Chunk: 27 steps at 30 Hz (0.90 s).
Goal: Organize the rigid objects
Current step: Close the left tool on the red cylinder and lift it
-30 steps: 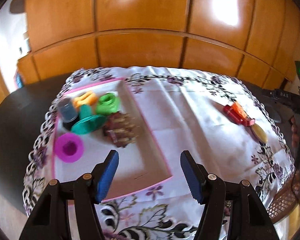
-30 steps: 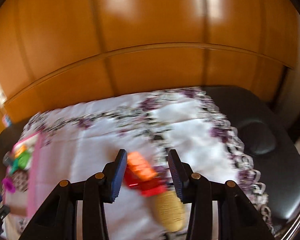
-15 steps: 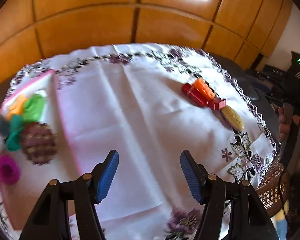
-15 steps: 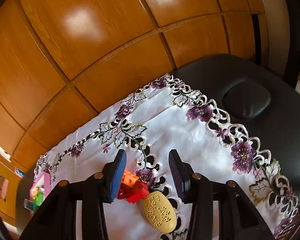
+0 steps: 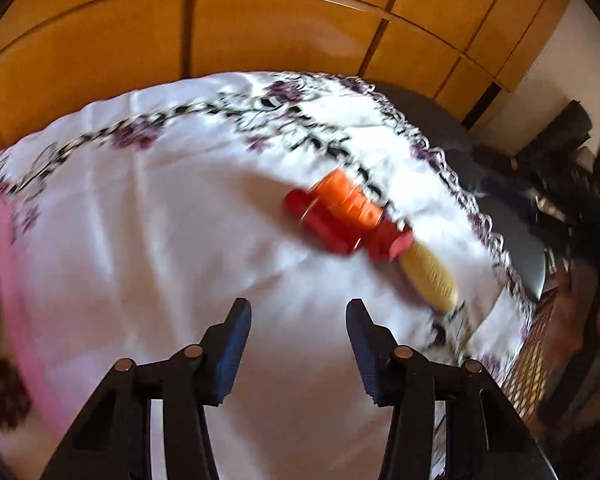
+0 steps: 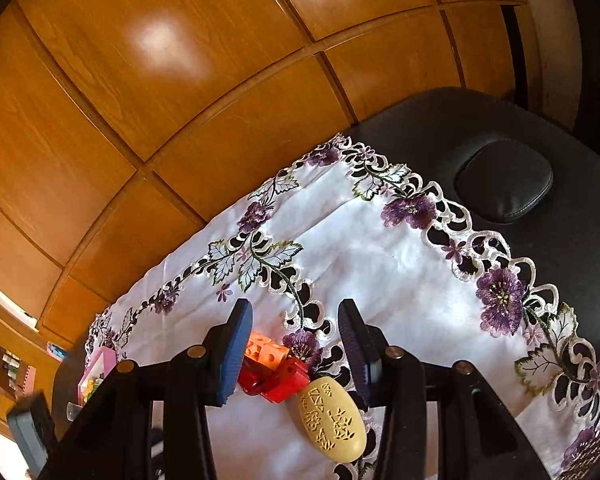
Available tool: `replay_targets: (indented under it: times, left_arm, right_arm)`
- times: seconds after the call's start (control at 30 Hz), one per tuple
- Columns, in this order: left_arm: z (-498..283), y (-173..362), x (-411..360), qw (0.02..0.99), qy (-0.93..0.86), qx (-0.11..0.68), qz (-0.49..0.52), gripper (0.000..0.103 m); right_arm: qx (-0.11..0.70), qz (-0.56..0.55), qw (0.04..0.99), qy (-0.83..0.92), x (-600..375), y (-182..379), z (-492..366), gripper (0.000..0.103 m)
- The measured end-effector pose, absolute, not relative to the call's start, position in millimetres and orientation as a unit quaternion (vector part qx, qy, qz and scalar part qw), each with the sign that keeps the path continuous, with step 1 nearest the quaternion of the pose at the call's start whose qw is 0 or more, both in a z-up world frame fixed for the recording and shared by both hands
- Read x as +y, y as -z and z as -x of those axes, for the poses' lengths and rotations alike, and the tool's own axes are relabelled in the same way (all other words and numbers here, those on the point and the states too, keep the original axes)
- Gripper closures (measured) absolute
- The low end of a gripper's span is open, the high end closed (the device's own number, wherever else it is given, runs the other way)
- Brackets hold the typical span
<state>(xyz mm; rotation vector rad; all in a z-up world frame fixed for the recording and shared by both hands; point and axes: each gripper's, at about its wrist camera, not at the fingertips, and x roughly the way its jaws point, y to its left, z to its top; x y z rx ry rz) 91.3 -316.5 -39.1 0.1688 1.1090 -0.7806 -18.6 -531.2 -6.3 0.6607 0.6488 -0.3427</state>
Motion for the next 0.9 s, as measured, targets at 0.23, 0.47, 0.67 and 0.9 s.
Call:
replay_targets:
  times: [0.23, 0.47, 0.67, 0.9]
  left_arm:
    - [-116, 51, -366, 0.754, 0.361, 0.545, -0.056, 0.05]
    - [-131, 74, -389, 0.762, 0.329, 0.554, -0.061, 0.05]
    - [-138, 81, -386, 0.773, 0.331, 0.537, -0.07, 0.077]
    - [-100, 66, -343, 0.792, 0.348, 0.49, -0.107, 0.077]
  right_arm:
    - [0.312, -0.327, 0.879, 0.155, -533, 9, 18, 0.058]
    - [0.313, -0.331, 0.878, 0.145, -532, 10, 16, 0.058]
    - [0.314, -0.331, 0.878, 0.143, -532, 10, 15, 0.058]
    - [0.32, -0.322, 0.879, 0.145, -531, 10, 13, 0.058]
